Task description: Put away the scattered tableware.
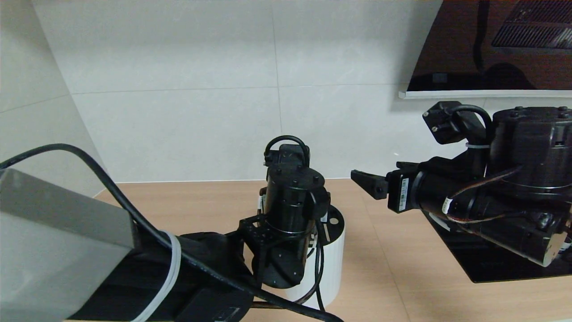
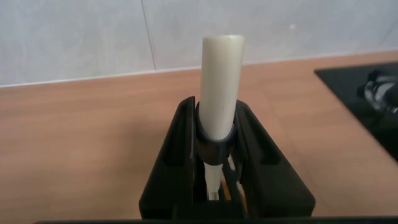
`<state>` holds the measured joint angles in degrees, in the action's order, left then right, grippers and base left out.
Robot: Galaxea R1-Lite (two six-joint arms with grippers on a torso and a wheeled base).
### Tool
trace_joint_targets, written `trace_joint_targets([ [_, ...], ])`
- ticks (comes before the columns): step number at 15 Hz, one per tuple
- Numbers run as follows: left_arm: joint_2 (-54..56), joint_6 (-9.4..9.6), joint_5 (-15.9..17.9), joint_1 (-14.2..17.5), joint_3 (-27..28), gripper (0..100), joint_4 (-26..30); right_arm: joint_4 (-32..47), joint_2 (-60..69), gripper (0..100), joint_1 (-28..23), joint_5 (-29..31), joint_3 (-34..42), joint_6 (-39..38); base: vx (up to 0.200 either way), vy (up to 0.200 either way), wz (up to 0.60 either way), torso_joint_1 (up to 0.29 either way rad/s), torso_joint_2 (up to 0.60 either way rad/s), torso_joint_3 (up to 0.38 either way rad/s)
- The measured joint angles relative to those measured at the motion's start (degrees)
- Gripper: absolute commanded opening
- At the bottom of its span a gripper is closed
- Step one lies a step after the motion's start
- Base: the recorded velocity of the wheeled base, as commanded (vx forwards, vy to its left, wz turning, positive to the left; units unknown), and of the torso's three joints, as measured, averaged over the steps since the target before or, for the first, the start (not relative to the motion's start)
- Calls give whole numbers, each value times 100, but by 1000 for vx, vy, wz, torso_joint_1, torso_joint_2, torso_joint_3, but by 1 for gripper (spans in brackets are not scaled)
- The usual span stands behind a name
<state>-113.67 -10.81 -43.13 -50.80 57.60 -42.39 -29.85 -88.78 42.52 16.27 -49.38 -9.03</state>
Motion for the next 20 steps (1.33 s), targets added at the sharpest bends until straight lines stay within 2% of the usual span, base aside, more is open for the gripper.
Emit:
trace_joint_targets([
  [6, -199, 1, -11, -11, -46, 0, 22, 0, -18, 100, 0, -2, 0, 0, 0, 0, 0, 0, 0, 0],
  [7, -207, 1, -17, -11, -46, 100, 21, 0, -18, 100, 0, 0, 0, -2, 0, 0, 0, 0, 0, 0],
  [20, 41, -18, -24, -68, -105, 100, -113, 0, -33, 100, -5, 12, -1, -2, 0, 0, 0, 0, 0, 0],
])
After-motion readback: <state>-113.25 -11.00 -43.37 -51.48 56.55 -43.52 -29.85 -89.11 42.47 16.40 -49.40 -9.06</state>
